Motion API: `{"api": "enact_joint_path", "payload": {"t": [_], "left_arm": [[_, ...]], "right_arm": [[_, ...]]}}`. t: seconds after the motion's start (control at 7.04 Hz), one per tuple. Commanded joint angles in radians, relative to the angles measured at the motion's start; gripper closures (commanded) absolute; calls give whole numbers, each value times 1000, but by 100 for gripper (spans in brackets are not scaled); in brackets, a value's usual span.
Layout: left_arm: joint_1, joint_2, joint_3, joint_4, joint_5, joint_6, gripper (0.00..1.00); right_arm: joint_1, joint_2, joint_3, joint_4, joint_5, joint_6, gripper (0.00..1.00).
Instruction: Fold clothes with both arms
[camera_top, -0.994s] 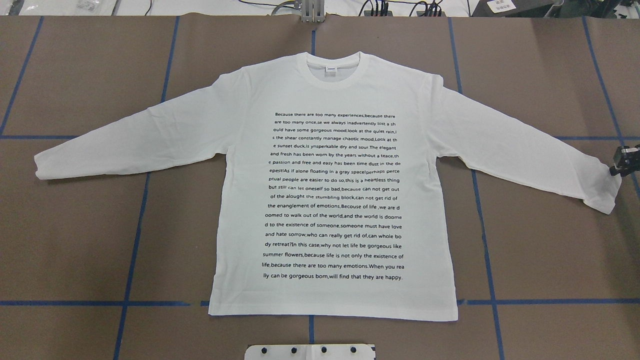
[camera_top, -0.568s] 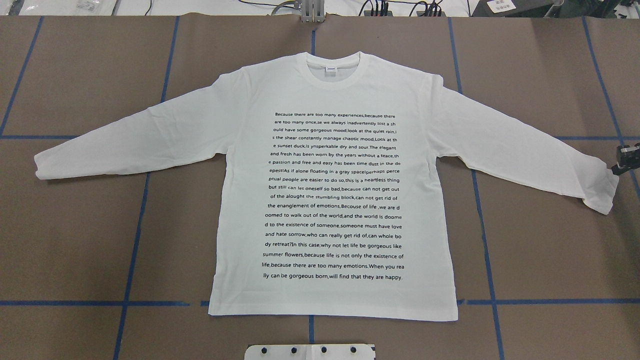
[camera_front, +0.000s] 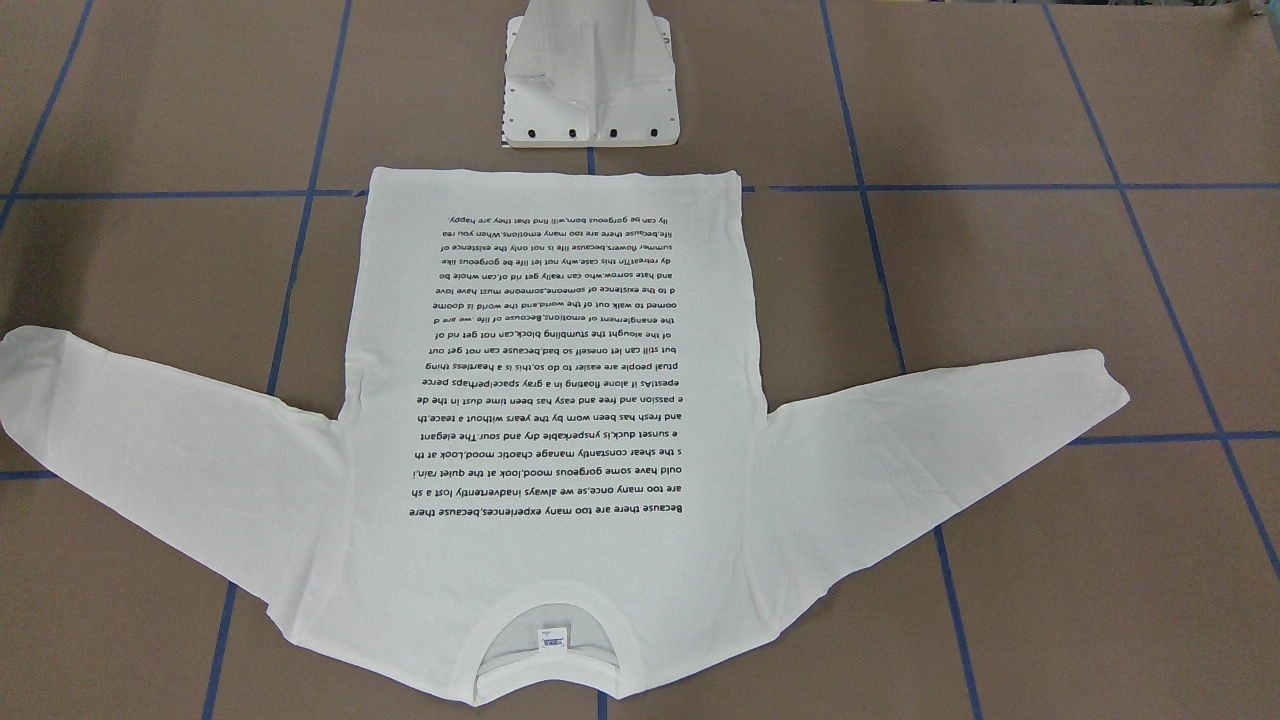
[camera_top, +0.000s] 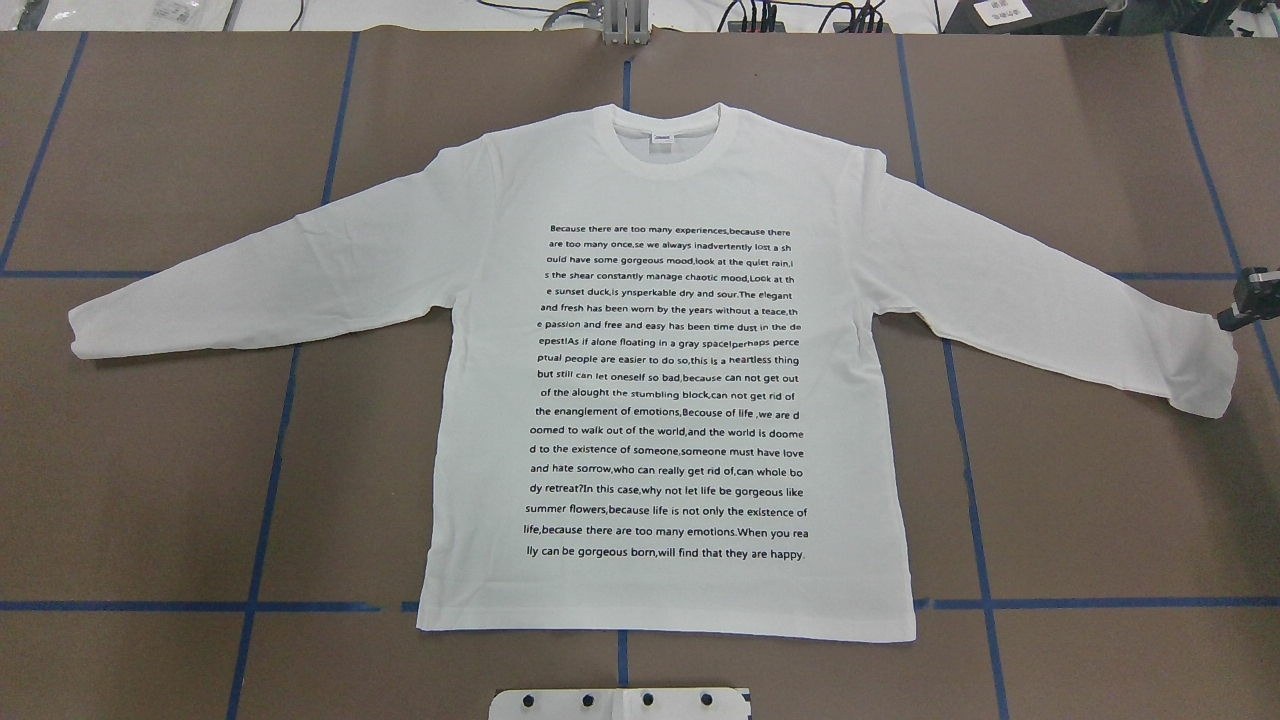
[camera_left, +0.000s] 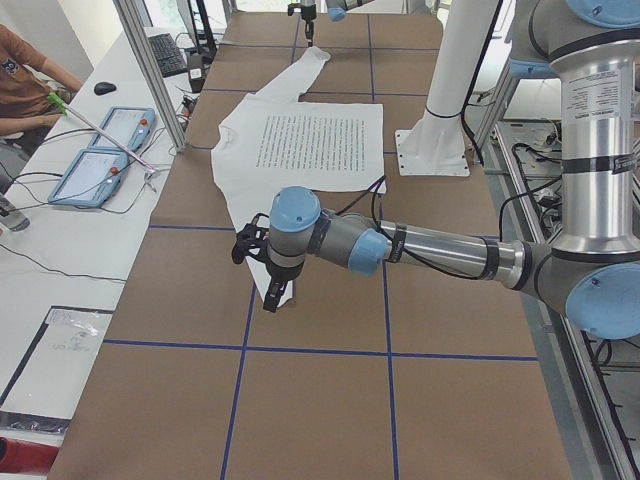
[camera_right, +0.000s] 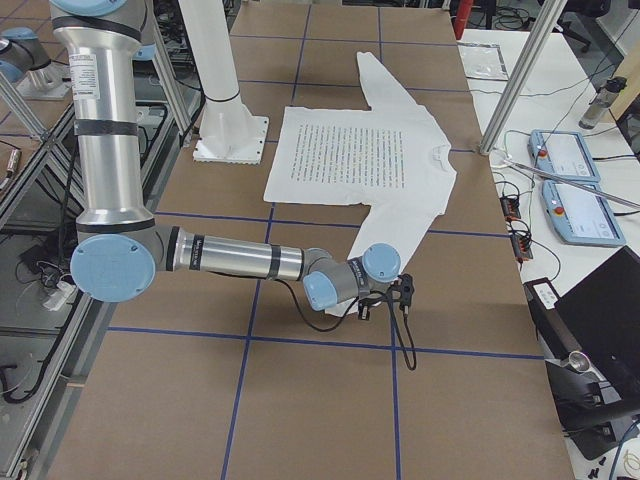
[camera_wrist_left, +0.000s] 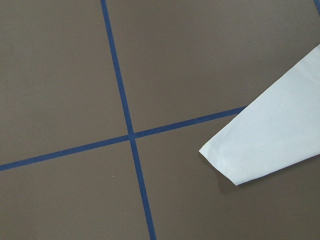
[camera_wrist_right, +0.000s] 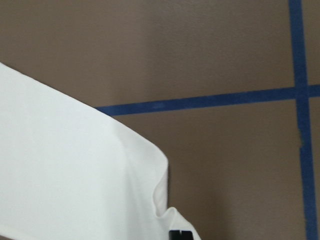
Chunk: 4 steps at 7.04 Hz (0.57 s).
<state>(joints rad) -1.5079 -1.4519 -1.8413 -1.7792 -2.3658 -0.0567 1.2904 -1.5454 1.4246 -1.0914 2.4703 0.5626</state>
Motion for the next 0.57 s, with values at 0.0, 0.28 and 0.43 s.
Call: {"api": "enact_joint_path", "payload": {"t": [0.0,0.28,0.43], "left_arm": [[0,-7,0,0,-12,0,0],[0,-8,1,0,-42,2,0],[0,-8,-1,0,-43,0,0]], "right_arm": [[-6,29,132,-5,45,212,100],[-55,216,137,-4,50,507,100],[-119,329,123,-5,1,636,100]]}}
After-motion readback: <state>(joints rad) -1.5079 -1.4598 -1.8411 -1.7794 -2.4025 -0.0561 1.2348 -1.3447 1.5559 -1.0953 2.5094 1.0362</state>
